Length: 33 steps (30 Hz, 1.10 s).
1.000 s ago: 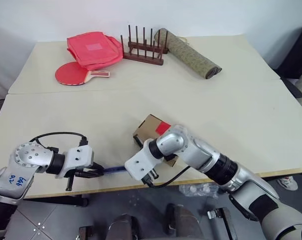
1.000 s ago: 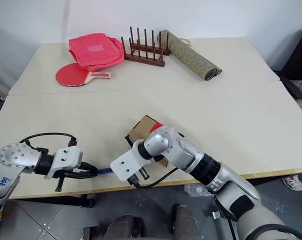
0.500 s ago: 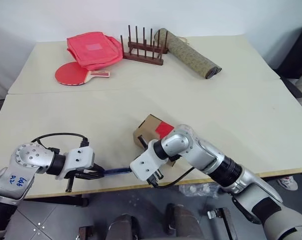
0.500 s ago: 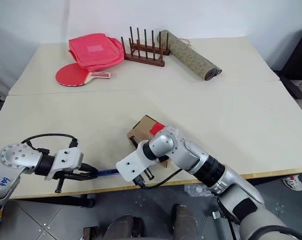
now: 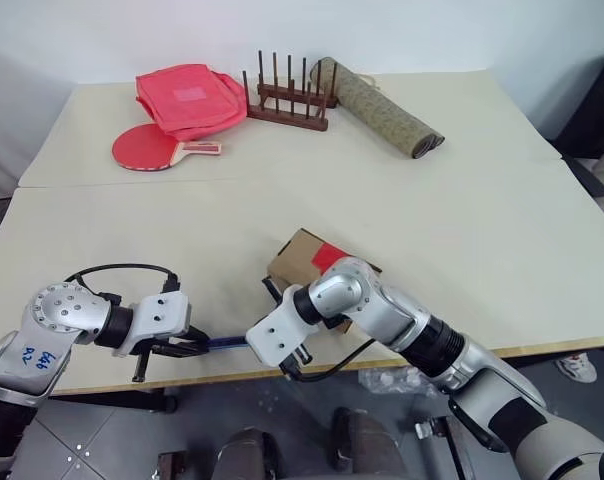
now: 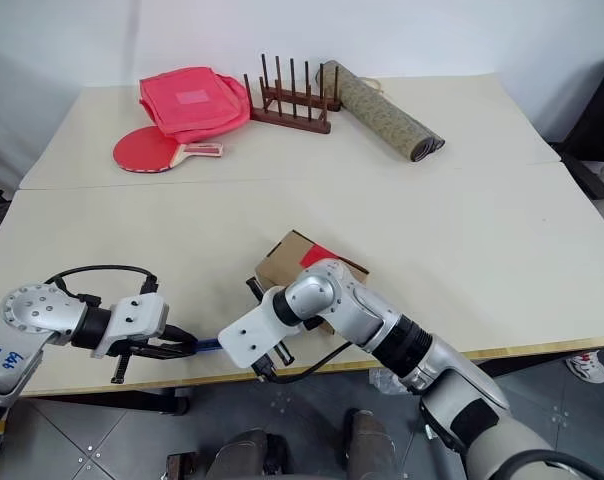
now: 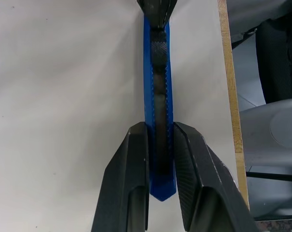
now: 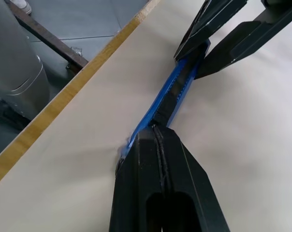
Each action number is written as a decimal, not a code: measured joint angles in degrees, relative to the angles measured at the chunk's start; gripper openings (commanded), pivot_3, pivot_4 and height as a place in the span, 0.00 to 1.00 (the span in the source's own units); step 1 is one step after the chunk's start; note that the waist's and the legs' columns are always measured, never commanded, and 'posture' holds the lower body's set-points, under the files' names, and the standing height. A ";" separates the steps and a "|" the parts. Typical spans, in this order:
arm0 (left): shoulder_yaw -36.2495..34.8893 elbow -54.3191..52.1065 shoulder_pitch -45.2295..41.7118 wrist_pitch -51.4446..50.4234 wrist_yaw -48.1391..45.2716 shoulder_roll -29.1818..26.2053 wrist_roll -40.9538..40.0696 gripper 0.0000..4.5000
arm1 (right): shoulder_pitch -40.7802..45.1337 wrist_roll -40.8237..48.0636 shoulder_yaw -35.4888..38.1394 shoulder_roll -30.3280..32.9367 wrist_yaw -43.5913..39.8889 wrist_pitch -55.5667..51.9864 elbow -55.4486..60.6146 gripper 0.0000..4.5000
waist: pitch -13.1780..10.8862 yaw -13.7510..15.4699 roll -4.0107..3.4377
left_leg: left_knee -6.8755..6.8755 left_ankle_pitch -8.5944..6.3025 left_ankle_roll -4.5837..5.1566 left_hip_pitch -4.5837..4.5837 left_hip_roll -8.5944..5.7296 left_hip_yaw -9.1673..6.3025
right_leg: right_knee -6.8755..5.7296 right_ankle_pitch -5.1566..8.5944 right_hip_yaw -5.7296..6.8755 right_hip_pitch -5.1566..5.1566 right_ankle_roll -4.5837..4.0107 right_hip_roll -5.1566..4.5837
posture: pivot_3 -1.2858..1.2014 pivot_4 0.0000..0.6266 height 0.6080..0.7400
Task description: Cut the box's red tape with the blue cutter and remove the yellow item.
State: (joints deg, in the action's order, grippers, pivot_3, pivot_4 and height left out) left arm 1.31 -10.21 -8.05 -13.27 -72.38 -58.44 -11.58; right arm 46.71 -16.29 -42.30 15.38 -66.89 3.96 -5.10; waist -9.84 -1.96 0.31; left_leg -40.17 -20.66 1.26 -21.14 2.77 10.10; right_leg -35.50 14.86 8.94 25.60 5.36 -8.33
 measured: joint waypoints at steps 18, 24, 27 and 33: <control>-1.90 -0.35 2.10 -0.93 1.58 -0.09 0.53 0.09 | 1.86 -2.18 0.03 -5.44 0.97 2.52 -6.55 0.01 | 0.00 -0.19 0.00 | 0.02 0.19 -0.27 0.23 0.12 -0.08 | -0.39 0.24 -0.03 -0.01 -0.43 0.05 | 0.52 0.24 1.00; -1.90 -0.34 2.08 -0.55 1.74 0.61 0.55 0.09 | 1.72 -2.20 0.23 -7.67 2.47 2.29 -8.45 0.01 | 0.00 -0.17 -0.01 | 0.02 0.19 -0.27 0.22 0.12 -0.09 | -0.38 0.25 -0.02 0.00 -0.44 0.05 | 0.52 0.24 1.00; -1.95 -0.34 2.04 -0.46 2.11 1.18 0.50 0.09 | 1.56 -1.05 1.03 -7.75 1.92 -0.11 -7.89 0.01 | 0.00 0.13 -0.01 | 0.02 0.19 -0.27 0.19 0.12 -0.11 | -0.37 0.24 -0.01 0.00 -0.44 0.04 | 0.52 0.24 1.00; -4.26 -0.46 3.78 -0.24 5.54 3.74 -0.58 0.09 | 1.04 9.40 10.86 -3.77 -3.12 -17.43 5.67 0.01 | 0.01 0.29 0.01 | 0.00 0.18 -0.26 0.03 0.14 -0.33 | -0.34 0.24 0.06 0.07 -0.43 0.01 | 0.52 0.24 1.00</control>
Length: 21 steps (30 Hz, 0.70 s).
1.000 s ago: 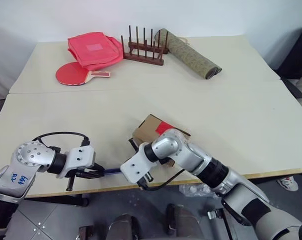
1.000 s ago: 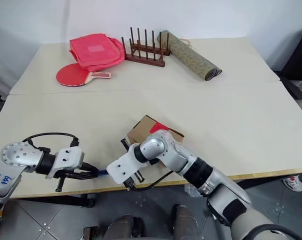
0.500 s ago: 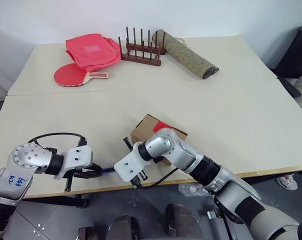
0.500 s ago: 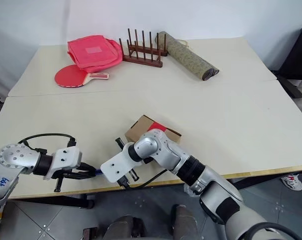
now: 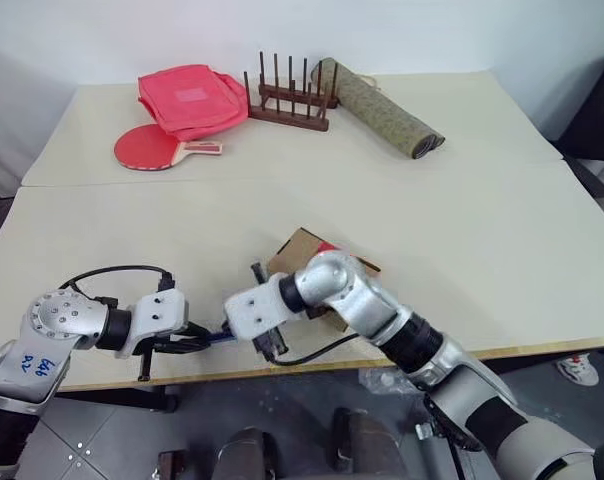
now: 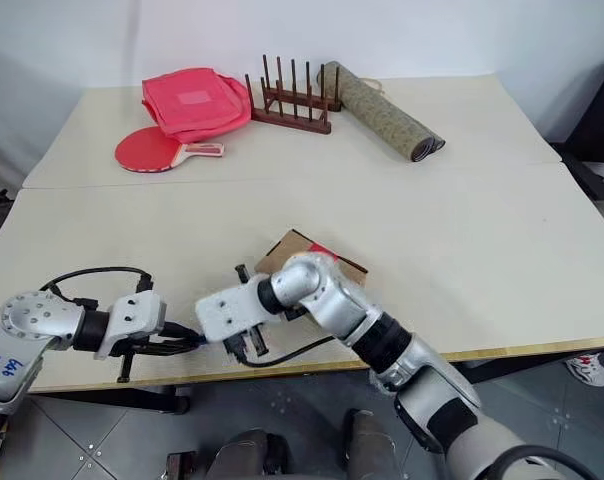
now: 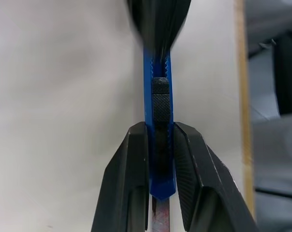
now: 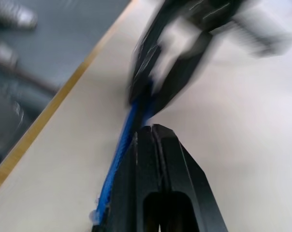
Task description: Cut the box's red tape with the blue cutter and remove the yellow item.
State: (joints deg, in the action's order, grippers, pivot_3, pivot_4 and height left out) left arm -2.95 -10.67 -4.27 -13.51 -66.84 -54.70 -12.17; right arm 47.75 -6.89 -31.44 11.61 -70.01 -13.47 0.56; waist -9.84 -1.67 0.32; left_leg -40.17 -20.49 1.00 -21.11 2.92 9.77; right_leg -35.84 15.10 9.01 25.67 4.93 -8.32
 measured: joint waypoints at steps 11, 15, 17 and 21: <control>-10.83 7.14 -2.35 18.16 10.36 12.42 -2.80 0.09 | 10.85 17.29 16.25 12.20 1.36 -48.84 8.28 0.61 | -0.02 -0.32 -0.01 | 0.06 -0.04 0.07 -0.06 0.28 0.03 | 0.00 0.01 0.15 0.09 -0.03 -0.10 | 0.52 0.24 1.00; -12.59 9.83 -4.84 24.17 10.94 13.71 -4.07 0.09 | 15.76 22.40 21.05 11.12 4.96 -58.74 6.19 0.90 | -0.01 -0.36 0.00 | 0.08 -0.05 0.06 -0.07 0.02 0.05 | 0.02 0.00 0.17 0.10 -0.01 -0.11 | 0.52 0.24 1.00; -12.49 11.19 -6.96 26.44 10.93 15.37 -4.75 0.09 | 18.60 25.61 24.73 9.31 7.04 -64.95 4.04 0.99 | -0.01 -0.28 0.00 | 0.08 -0.05 0.07 -0.09 -0.03 0.06 | 0.04 -0.01 0.16 0.10 0.01 -0.16 | 0.52 0.24 1.00; -9.95 12.08 -10.68 29.03 10.85 17.50 -5.17 0.09 | 23.49 29.39 28.85 6.25 11.67 -72.89 0.60 0.99 | 0.00 -0.22 0.02 | 0.08 -0.05 0.08 -0.11 -0.07 0.05 | 0.04 -0.04 0.16 0.09 0.06 -0.15 | 0.52 0.24 1.00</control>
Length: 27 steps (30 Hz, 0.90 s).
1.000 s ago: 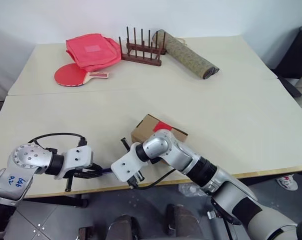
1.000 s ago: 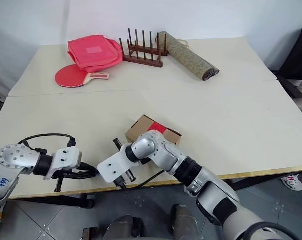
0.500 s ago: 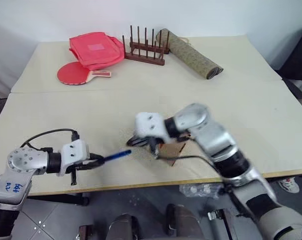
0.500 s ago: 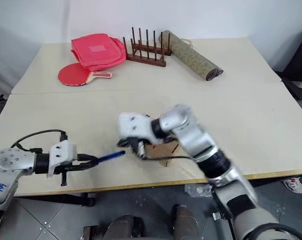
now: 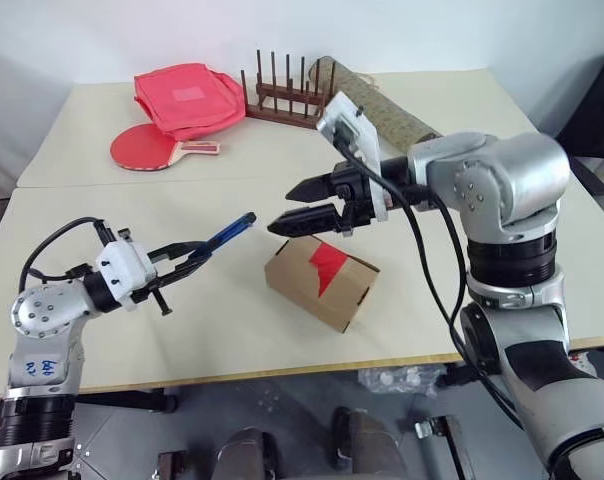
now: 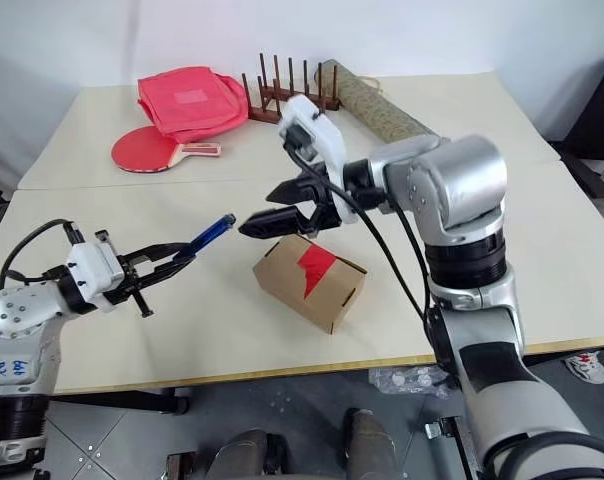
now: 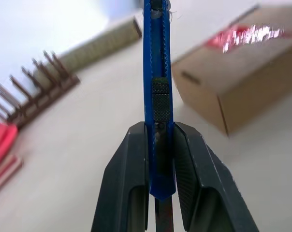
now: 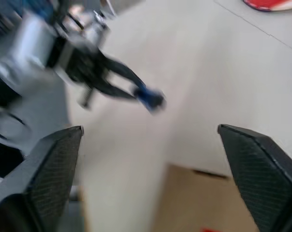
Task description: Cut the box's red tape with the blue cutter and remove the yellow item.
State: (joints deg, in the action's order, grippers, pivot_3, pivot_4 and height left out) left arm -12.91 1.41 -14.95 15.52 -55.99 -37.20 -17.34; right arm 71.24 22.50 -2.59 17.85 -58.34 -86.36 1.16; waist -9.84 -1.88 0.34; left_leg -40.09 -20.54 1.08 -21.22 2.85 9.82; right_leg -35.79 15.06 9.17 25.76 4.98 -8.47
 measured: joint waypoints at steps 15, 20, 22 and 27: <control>7.00 8.74 -7.63 9.04 -0.18 6.39 0.68 0.09 | 6.19 4.45 -6.35 -2.94 6.96 -1.05 -15.52 0.99 | 0.00 -1.45 0.01 | 0.10 0.00 0.01 -0.06 -0.03 0.05 | 0.13 -0.06 0.06 -0.01 0.11 0.04 | 0.52 0.24 1.00; 7.49 8.73 -7.62 9.58 -0.20 6.79 0.68 0.09 | 7.54 4.76 -8.09 -2.91 7.51 -0.27 -18.71 0.99 | 0.01 -1.41 0.01 | 0.09 0.00 0.01 -0.07 -0.03 0.01 | 0.17 -0.08 0.04 -0.03 0.15 0.04 | 0.52 0.24 1.00; 7.49 8.73 -7.62 9.62 -0.20 6.79 0.69 0.09 | 7.54 4.77 -8.30 -2.91 7.63 -0.09 -19.39 0.99 | 0.01 -1.40 0.01 | 0.09 0.00 0.01 -0.07 -0.03 0.01 | 0.17 -0.08 0.04 -0.03 0.15 0.04 | 0.52 0.24 1.00; 7.49 8.73 -7.62 9.66 -0.04 6.79 0.70 0.09 | 7.54 5.31 -8.82 -2.76 7.72 0.00 -19.96 0.73 | 0.01 -1.37 0.01 | 0.09 0.00 0.01 -0.07 -0.03 -0.04 | 0.18 -0.09 0.04 -0.03 0.16 0.03 | 0.52 0.24 1.00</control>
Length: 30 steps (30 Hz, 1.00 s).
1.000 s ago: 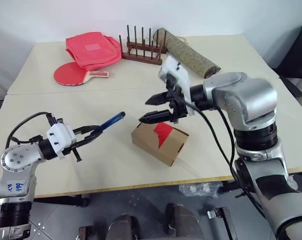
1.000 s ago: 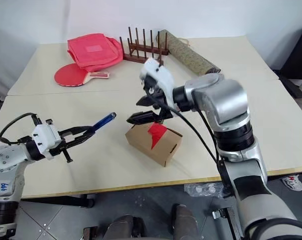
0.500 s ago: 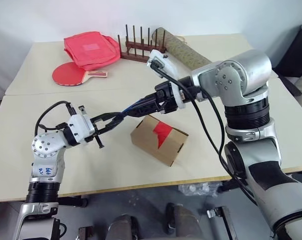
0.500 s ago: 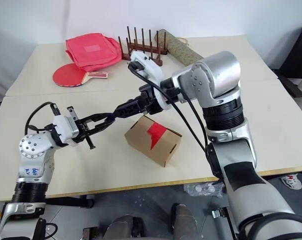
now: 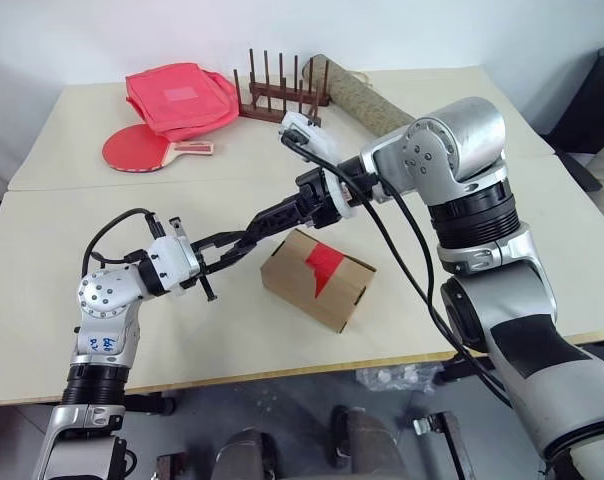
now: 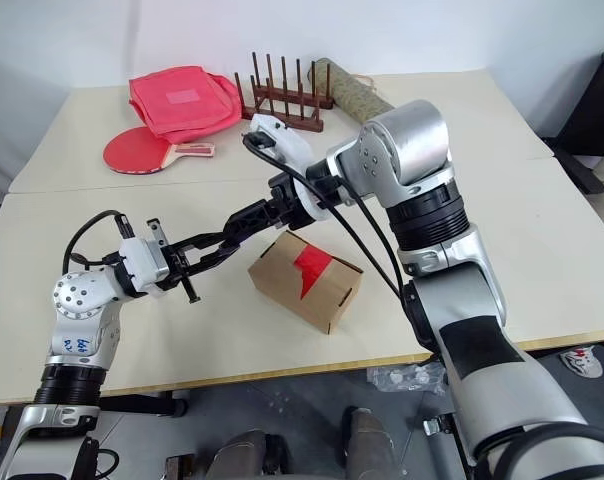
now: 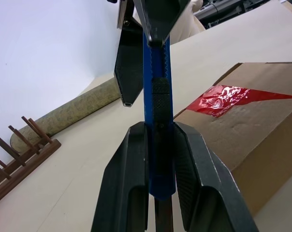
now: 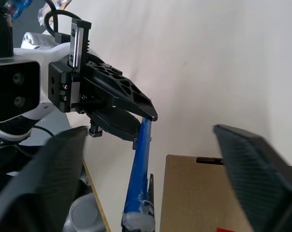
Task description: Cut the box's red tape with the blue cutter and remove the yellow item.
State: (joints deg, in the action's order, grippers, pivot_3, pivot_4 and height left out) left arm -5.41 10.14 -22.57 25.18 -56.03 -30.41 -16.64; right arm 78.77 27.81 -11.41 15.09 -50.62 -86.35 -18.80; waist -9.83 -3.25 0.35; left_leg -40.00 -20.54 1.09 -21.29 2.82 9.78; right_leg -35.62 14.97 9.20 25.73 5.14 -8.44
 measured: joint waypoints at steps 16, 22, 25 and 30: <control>0.22 0.66 -1.43 0.09 0.21 -0.01 1.13 0.09 | 0.00 2.48 -2.52 3.08 -0.93 1.34 0.51 0.04 | 0.00 0.03 0.00 | 0.00 0.00 0.00 -0.01 0.00 -0.01 | 0.03 0.00 0.01 0.00 0.00 0.00 | 0.52 0.24 1.00; 0.90 -0.69 -2.17 -6.53 3.11 -0.08 1.27 0.31 | 0.00 2.54 -2.95 4.09 -0.56 3.16 0.64 0.04 | 0.00 0.04 0.00 | 0.00 0.00 0.00 -0.02 0.00 -0.03 | 0.04 -0.01 0.00 0.00 0.01 0.00 | 0.52 0.24 1.00; -0.51 -0.95 -1.56 -13.74 6.55 -2.07 1.07 0.51 | 0.00 2.60 -1.26 5.88 -0.46 3.85 0.76 0.04 | -0.01 0.01 0.02 | 0.01 0.00 0.00 -0.03 0.01 -0.03 | 0.06 -0.01 0.00 0.00 0.02 0.00 | 0.52 0.24 1.00; -4.72 -5.53 -0.31 -21.12 7.57 -5.48 -2.52 0.85 | 0.00 2.60 0.47 6.99 0.28 4.81 1.09 0.04 | -0.02 -0.05 0.01 | 0.06 0.00 0.00 -0.02 0.04 -0.03 | 0.07 -0.01 0.00 0.02 0.02 0.00 | 0.52 0.24 1.00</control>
State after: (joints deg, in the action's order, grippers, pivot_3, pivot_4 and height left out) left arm -10.14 4.61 -22.88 4.06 -48.46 -35.89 -19.15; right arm 78.77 30.40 -10.93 22.09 -50.34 -81.54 -17.71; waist -9.85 -3.30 0.37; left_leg -39.93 -20.55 1.09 -21.32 2.87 9.75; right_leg -35.55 14.96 9.21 25.74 5.16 -8.43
